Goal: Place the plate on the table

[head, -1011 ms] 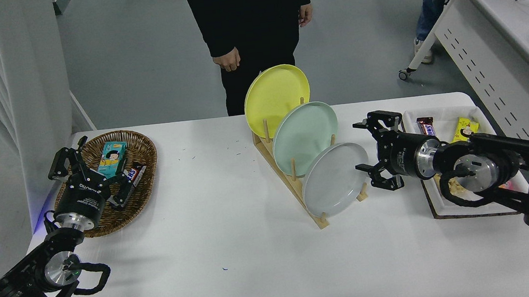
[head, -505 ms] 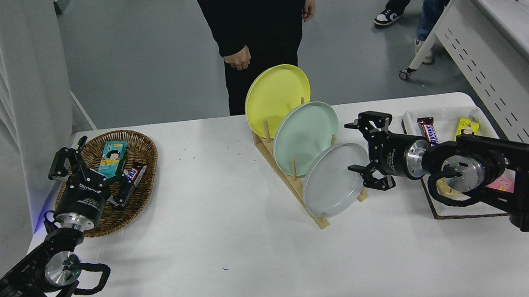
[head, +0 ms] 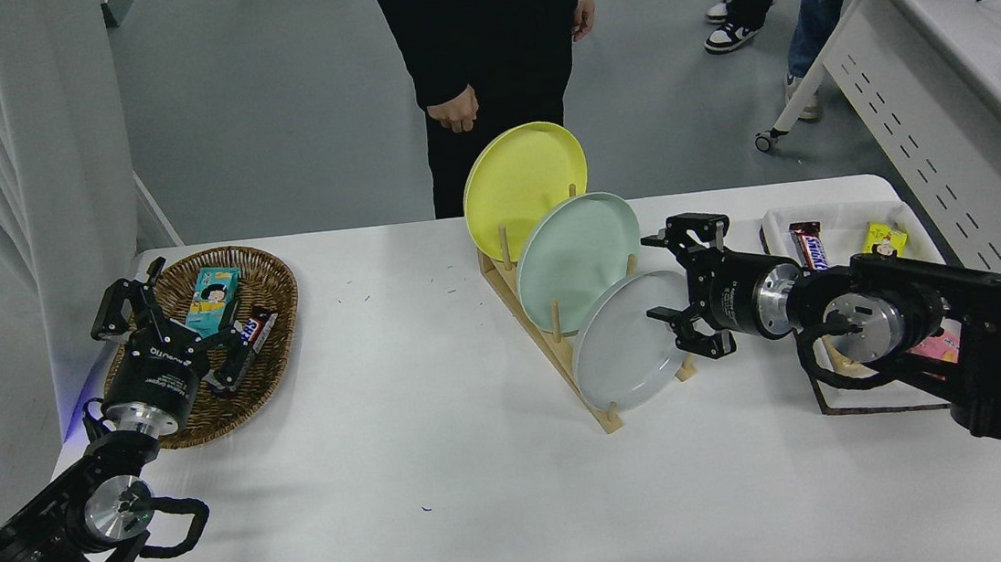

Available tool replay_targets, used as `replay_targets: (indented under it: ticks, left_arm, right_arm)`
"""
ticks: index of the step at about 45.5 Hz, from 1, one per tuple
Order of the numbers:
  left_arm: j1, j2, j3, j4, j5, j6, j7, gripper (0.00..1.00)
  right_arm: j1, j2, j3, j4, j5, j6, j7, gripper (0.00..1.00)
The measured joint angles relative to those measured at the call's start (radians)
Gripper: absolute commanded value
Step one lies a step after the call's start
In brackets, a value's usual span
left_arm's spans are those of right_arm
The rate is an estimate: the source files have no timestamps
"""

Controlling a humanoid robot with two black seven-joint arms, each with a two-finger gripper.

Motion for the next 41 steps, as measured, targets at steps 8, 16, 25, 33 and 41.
replay_targets:
  ticks: [8, 16, 25, 33, 41]
  left_arm:
    - [0.0, 0.0, 0.0, 0.0, 0.0, 0.0, 0.0, 0.98]
    - [0.0, 0.0, 0.0, 0.001, 0.0, 0.0, 0.0, 0.98]
    - [0.0, 0.0, 0.0, 0.001, 0.0, 0.0, 0.0, 0.98]
    - [0.0, 0.0, 0.0, 0.001, 0.0, 0.0, 0.0, 0.98]
    - [0.0, 0.0, 0.0, 0.001, 0.0, 0.0, 0.0, 0.98]
  right_arm:
    - [0.002, 0.004, 0.0, 0.001, 0.0, -0.002, 0.0, 0.73]
    - [0.004, 0.006, -0.001, 0.004, 0.001, -0.002, 0.0, 0.68]
    - [0.005, 0.006, -0.001, 0.008, 0.002, -0.003, 0.0, 0.62]
    - [0.005, 0.005, -0.001, 0.011, 0.004, -0.003, 0.0, 0.56]
    - [0.006, 0.001, 0.0, 0.014, 0.006, -0.002, 0.0, 0.49]
